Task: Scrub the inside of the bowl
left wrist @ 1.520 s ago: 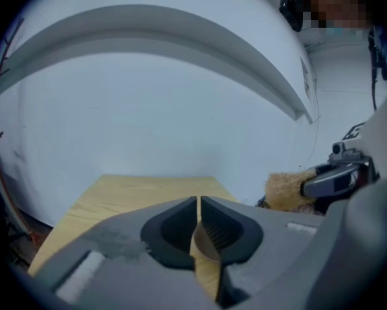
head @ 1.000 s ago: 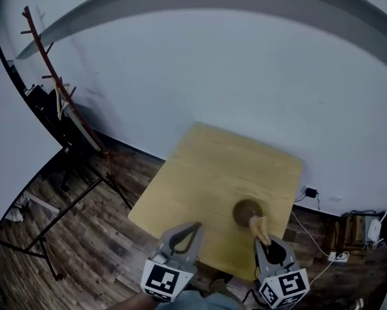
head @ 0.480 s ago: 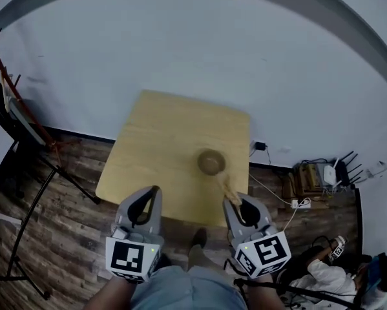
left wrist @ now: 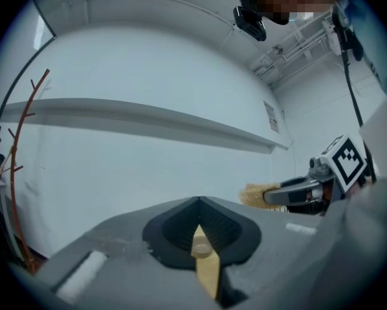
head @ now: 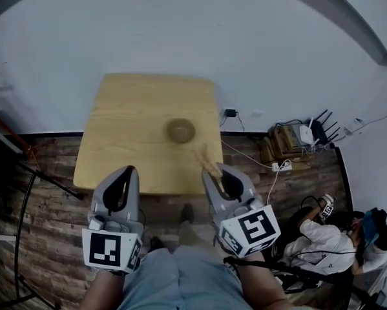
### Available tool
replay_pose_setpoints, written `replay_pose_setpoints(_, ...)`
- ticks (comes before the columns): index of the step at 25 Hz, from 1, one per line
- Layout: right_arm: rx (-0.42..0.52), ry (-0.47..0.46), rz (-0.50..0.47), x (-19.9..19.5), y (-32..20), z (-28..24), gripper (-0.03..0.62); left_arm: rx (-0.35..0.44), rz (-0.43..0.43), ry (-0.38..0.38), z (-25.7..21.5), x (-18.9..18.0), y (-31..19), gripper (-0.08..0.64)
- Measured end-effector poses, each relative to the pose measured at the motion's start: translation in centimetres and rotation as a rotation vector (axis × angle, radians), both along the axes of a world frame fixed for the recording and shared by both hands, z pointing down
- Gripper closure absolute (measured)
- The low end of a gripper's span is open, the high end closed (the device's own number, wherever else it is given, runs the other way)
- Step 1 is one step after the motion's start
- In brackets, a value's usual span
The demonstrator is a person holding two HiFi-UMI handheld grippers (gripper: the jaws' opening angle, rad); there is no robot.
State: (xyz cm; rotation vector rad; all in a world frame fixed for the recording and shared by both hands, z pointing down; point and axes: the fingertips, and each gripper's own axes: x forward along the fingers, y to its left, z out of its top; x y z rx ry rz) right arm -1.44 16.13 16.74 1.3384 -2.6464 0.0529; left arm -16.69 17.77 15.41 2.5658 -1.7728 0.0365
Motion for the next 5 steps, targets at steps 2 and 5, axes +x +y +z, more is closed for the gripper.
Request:
replay_pose_setpoints(2, -0.002, -0.001, 0.004, 0.6, 0.0, 0.2, 0.532, -0.007, 0.006, -0.001, 0.3, 0.6, 0.2, 0.539)
replay_pose_setpoints(5, -0.006, -0.003, 0.010, 1.6, 0.1, 0.5, 0.532, -0.018, 0.009, -0.002, 1.0, 1.5, 0.5, 0.538)
